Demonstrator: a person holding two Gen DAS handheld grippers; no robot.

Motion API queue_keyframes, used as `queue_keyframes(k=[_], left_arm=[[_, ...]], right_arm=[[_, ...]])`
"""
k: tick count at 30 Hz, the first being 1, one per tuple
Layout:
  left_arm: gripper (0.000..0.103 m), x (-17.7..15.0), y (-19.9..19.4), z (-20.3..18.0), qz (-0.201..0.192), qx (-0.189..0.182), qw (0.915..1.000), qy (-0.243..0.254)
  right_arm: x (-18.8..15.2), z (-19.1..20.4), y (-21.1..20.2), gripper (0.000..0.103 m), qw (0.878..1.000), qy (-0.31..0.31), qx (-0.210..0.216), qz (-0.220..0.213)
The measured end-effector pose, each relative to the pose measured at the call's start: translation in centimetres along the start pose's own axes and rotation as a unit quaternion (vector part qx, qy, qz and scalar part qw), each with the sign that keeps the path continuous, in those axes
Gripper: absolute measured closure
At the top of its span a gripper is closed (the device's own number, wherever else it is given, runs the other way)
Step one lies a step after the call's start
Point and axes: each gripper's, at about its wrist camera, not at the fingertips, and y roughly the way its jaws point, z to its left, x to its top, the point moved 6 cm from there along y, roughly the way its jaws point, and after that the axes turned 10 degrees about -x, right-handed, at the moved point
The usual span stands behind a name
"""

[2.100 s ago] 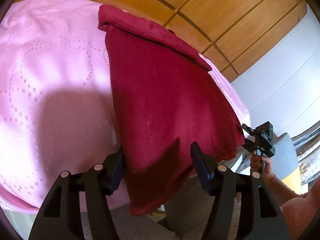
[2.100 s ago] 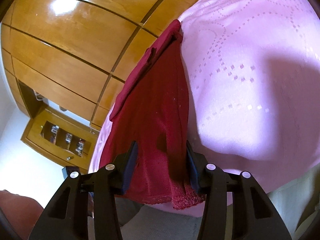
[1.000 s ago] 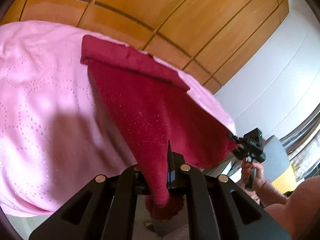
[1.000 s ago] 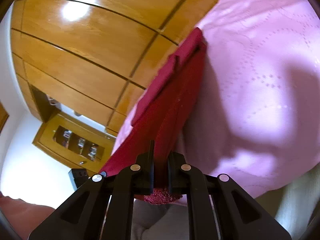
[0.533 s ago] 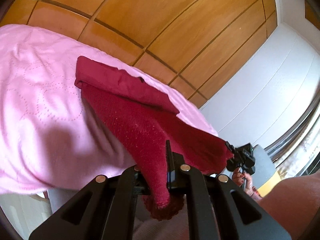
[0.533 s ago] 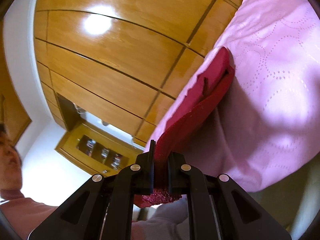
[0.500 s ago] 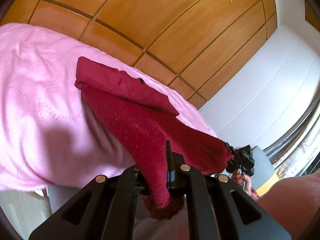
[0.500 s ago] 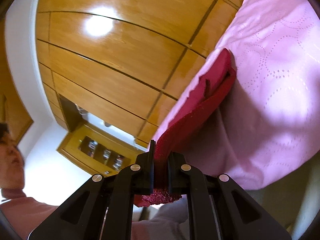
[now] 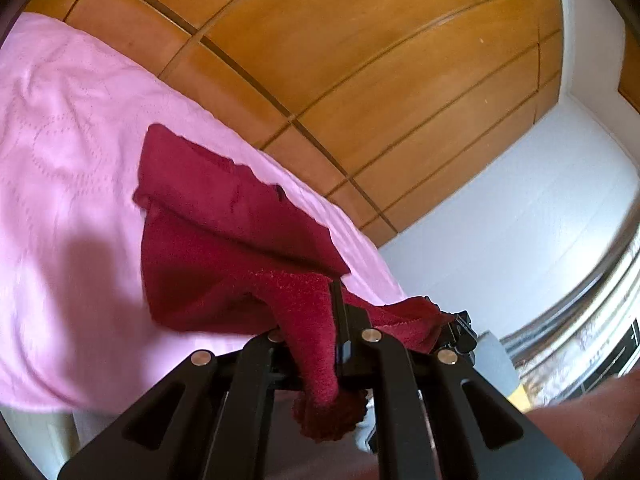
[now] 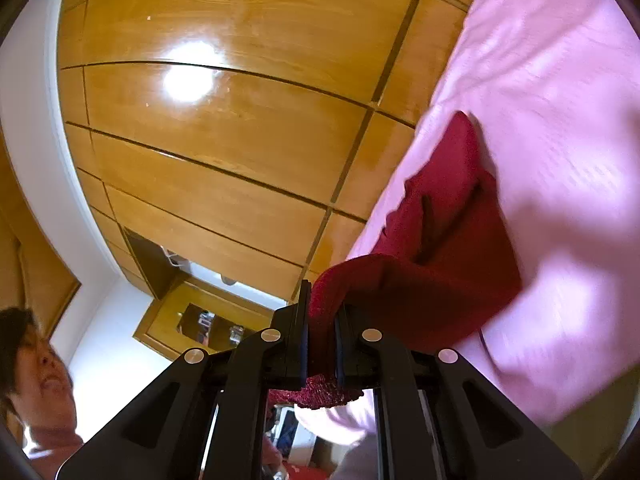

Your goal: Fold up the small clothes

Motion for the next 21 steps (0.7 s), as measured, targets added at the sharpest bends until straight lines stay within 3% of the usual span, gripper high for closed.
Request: queue_keyframes(k=[9,21], left_arm=[[0.097,5.6,4.9,7.0,0.005,0.058,0.9961,-0.066],[0.095,10.8,11.7,13.1,0.033,0.129,0.9894,-0.057]], right_arm=[[5.5,-1.7,7.9,0.094,0.999,0.034,-0.013,0.017],[10.2,-7.2,14.7,0.094,0.993,0.072,-0.087,0.024]])
